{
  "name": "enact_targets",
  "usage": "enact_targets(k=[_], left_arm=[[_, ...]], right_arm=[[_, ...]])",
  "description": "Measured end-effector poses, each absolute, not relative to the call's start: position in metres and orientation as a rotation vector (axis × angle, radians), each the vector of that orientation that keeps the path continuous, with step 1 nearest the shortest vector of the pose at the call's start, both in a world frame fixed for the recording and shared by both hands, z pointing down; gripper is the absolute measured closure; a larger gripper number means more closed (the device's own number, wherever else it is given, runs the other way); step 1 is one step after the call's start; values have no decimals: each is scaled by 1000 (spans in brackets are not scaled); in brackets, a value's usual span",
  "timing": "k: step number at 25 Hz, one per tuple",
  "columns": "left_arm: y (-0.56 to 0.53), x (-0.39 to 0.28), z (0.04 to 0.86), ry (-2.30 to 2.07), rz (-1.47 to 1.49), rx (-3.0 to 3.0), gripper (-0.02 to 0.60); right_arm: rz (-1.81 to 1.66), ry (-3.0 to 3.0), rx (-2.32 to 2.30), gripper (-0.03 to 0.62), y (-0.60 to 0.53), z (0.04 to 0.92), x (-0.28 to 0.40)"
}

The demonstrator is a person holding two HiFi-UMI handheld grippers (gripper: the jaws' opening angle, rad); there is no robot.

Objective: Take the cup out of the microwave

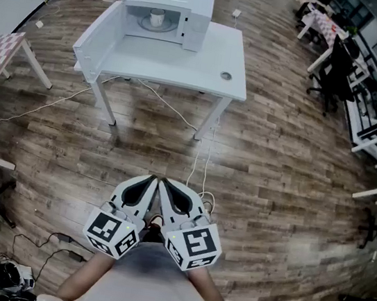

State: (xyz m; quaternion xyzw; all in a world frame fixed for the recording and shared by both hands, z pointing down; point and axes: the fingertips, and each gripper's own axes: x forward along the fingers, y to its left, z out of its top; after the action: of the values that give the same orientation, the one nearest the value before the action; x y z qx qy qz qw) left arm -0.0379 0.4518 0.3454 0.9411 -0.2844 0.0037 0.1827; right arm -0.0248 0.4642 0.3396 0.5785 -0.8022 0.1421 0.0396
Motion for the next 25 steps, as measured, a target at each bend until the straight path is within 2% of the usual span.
enact_targets(k=[16,25], left_arm=[[463,-39,343,-857,59,2656,572],[430,-41,347,-863,64,2621,572]], right_arm=[[580,-2573,1743,572,474,338,-23],[571,-2531,1738,571,448,345,-15]])
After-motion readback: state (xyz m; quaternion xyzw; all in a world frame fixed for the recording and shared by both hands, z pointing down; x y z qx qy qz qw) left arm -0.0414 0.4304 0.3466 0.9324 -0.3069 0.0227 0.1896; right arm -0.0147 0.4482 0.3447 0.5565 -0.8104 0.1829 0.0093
